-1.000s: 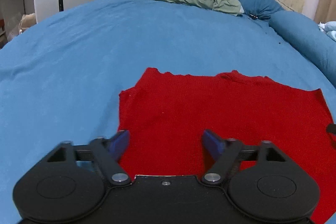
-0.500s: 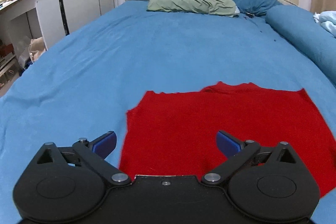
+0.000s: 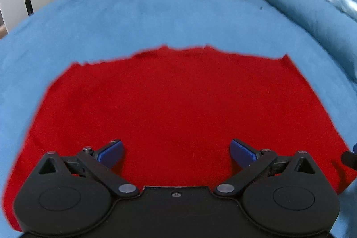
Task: Fold small clothes
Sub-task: 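Open both tools and release the folded hem onto the sweater, then grasp the folded sweater edge with the right tool and lift it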
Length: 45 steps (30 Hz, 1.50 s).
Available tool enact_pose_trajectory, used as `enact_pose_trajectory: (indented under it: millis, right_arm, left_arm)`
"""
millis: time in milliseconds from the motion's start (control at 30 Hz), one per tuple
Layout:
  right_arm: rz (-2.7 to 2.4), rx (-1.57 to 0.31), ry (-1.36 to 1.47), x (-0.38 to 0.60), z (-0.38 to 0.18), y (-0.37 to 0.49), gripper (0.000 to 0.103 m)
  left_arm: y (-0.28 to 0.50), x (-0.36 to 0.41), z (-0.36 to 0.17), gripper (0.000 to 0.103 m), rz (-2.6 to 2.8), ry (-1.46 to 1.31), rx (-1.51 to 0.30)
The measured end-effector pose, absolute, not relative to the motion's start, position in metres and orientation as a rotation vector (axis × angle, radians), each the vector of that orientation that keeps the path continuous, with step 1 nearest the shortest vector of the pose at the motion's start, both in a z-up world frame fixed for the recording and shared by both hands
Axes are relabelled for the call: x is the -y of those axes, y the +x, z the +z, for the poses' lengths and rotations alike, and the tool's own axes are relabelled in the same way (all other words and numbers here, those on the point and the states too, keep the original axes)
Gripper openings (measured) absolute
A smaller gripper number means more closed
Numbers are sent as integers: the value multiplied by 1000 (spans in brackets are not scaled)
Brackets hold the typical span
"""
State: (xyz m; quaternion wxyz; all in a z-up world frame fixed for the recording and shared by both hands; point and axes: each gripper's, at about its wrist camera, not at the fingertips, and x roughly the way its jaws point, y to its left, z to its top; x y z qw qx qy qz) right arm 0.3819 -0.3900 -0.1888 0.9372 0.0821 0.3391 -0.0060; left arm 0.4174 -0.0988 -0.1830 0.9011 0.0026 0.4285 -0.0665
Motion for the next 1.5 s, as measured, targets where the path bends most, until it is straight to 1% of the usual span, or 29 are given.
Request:
enact_pose_trajectory:
  millis: [67, 133, 200, 233, 300, 433, 567, 600, 667, 800, 1000, 1133, 1233, 1300, 1367, 1500]
  right_arm:
    - [-26, -703, 172, 386, -200, 382, 88]
    - [-35, -721, 160, 383, -211, 383, 87]
    - [-38, -711, 145, 379, -217, 382, 86]
    - [-40, -699, 147, 377, -219, 381, 84]
    - [-25, -686, 166, 374, -222, 379, 70]
    - [-19, -673, 188, 371, -225, 376, 57]
    - [-51, -671, 273, 378, -222, 377, 34]
    - [-60, -673, 296, 380, -221, 377, 30]
    - [-71, -682, 353, 385, -217, 379, 25]
    - [-65, -674, 461, 393, -199, 376, 23]
    - [25, -560, 574, 374, -141, 384, 23]
    - [188, -489, 581, 325, -102, 410, 23]
    - [395, -477, 507, 265, -88, 432, 23]
    - [548, -502, 450, 222, -91, 445, 23]
    - [699, -579, 405, 178, -108, 458, 22]
    - [774, -791, 314, 108, -169, 480, 22]
  left_arm:
    - [422, 102, -194, 103, -125, 14, -903]
    - [421, 104, -196, 103, -127, 22, -883]
    - [425, 103, -197, 103, -132, 18, -893]
    - [423, 98, -199, 103, -136, 10, -902]
    - [426, 96, -199, 103, -140, 2, -925]
    - [430, 97, -196, 103, -142, 6, -961]
    - [432, 96, -197, 103, -138, 9, -966]
    - [433, 96, -198, 103, -135, 9, -966]
    - [434, 96, -198, 103, -132, 12, -969]
    - [436, 96, -197, 103, -133, 11, -986]
    - [434, 84, -186, 103, -173, -23, -986]
    - [411, 35, -154, 103, -180, -21, -889]
    - [388, -13, -140, 103, -186, -11, -854]
    - [375, -41, -138, 103, -172, -18, -841]
    - [362, -64, -142, 103, -163, -35, -841]
    - [351, -83, -164, 103, -153, -54, -881]
